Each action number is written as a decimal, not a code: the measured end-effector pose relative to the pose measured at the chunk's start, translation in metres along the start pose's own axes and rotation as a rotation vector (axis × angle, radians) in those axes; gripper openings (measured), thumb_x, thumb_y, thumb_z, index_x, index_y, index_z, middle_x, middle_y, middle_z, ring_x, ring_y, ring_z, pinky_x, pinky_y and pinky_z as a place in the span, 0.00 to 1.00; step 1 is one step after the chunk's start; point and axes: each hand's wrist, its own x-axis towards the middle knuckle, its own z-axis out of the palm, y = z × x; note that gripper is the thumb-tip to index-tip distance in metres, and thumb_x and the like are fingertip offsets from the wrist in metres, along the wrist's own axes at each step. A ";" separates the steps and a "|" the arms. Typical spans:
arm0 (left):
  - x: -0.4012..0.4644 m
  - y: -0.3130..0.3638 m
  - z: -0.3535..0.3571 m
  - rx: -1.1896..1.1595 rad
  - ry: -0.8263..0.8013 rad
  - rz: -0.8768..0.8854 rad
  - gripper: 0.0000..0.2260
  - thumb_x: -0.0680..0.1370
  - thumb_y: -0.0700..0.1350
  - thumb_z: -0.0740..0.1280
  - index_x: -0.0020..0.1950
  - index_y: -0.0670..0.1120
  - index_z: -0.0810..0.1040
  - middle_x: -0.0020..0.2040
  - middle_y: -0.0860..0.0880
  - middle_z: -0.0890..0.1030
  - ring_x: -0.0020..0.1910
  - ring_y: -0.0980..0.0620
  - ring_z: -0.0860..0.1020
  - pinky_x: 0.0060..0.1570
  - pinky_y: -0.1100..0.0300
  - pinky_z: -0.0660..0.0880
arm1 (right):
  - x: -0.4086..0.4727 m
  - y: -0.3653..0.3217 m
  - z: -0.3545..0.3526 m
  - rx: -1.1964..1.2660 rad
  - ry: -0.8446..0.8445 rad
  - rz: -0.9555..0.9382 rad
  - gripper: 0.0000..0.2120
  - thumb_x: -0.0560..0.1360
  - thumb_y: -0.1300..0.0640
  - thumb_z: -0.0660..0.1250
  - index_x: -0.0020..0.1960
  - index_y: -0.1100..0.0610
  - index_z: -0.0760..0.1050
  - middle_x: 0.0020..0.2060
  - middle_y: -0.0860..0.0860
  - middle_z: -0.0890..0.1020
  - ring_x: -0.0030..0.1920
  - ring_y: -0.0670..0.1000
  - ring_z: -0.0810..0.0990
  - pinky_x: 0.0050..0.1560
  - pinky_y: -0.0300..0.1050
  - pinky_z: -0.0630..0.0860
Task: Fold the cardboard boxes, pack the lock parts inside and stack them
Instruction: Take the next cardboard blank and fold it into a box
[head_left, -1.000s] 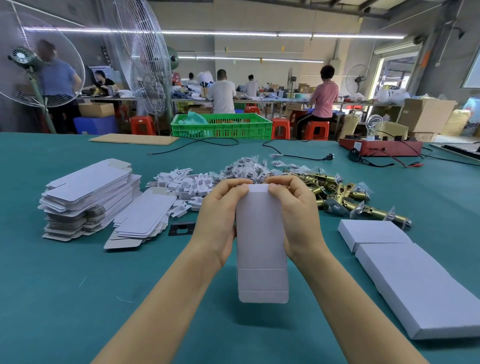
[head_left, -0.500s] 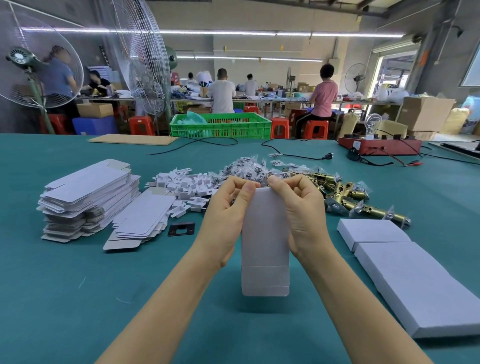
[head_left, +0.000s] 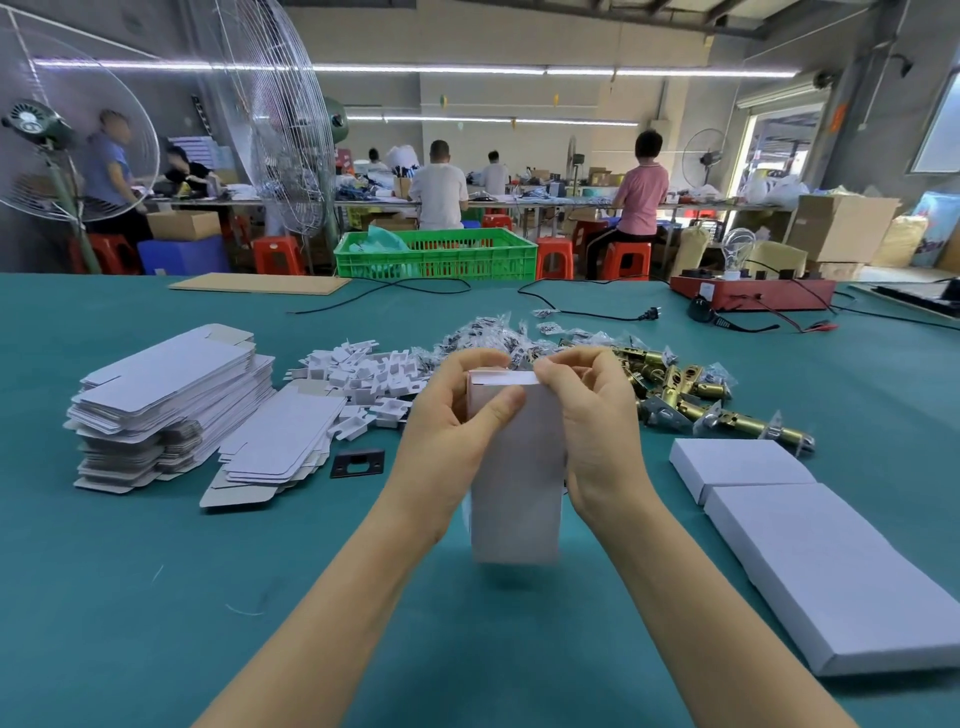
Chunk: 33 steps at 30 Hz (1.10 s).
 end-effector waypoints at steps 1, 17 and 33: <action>0.000 0.001 -0.001 -0.009 0.017 0.030 0.12 0.76 0.41 0.71 0.52 0.58 0.80 0.50 0.51 0.82 0.46 0.58 0.79 0.45 0.65 0.76 | -0.001 0.001 0.001 -0.033 -0.002 -0.011 0.03 0.77 0.57 0.67 0.45 0.54 0.73 0.39 0.47 0.76 0.41 0.44 0.74 0.43 0.42 0.72; -0.016 -0.055 0.003 0.646 -0.008 0.522 0.20 0.70 0.42 0.74 0.62 0.45 0.79 0.66 0.51 0.76 0.72 0.50 0.67 0.73 0.43 0.59 | 0.009 0.025 -0.019 0.070 -0.166 0.617 0.05 0.75 0.55 0.65 0.45 0.56 0.77 0.30 0.52 0.77 0.29 0.50 0.75 0.27 0.41 0.70; -0.008 -0.071 -0.021 -0.062 0.127 -0.225 0.15 0.70 0.40 0.76 0.55 0.48 0.81 0.50 0.49 0.86 0.49 0.52 0.83 0.47 0.60 0.80 | 0.001 0.078 -0.040 -0.054 -0.370 0.226 0.18 0.65 0.50 0.76 0.51 0.59 0.80 0.47 0.56 0.86 0.48 0.53 0.84 0.51 0.46 0.79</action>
